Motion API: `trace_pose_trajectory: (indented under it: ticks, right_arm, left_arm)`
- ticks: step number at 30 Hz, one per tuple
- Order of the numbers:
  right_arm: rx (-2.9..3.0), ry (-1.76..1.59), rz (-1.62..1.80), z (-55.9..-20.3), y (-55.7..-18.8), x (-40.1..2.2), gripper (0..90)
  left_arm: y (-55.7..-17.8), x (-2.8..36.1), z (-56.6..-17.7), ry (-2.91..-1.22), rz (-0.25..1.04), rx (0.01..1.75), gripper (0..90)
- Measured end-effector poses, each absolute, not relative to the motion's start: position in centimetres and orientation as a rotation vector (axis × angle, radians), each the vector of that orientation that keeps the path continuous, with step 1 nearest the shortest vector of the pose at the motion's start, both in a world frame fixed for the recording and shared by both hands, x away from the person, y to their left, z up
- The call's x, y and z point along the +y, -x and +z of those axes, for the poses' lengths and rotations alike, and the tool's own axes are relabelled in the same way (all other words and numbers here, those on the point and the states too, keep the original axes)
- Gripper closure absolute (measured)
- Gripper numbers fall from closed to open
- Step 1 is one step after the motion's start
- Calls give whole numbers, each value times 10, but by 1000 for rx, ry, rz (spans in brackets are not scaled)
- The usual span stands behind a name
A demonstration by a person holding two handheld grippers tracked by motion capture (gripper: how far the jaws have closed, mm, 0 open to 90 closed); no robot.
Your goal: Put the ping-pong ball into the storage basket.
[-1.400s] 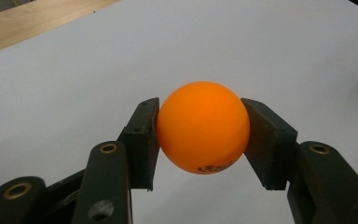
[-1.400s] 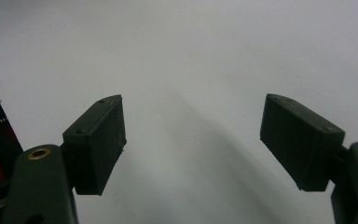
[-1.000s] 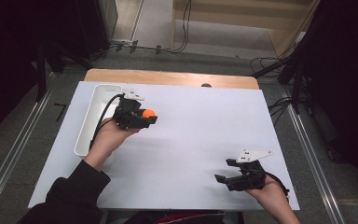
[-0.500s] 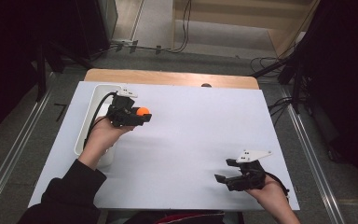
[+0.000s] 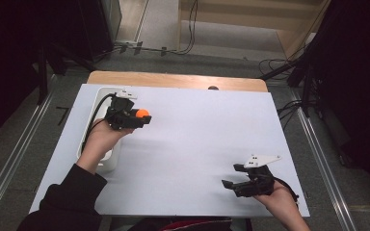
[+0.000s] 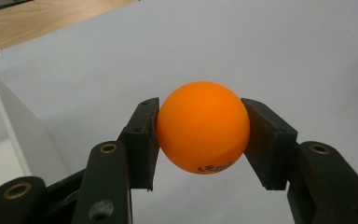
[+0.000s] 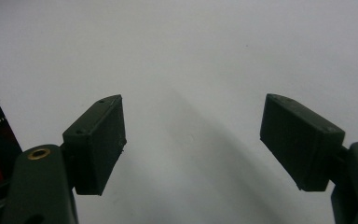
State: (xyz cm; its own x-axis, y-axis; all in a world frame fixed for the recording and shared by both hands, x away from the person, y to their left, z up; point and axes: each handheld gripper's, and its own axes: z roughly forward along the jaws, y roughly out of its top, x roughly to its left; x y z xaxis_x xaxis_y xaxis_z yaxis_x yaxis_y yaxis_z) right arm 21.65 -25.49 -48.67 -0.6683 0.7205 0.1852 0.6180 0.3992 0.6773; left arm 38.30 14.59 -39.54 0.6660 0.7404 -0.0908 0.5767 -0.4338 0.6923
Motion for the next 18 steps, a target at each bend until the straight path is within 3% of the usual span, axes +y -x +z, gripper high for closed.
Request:
trace_pose_trajectory:
  ticks: [18]
  right_arm:
    - [2512, -1220, 1127, -487, -216, -255, 207]
  left_arm:
    - [-387, 162, -394, -2142, 328, 1067, 492]
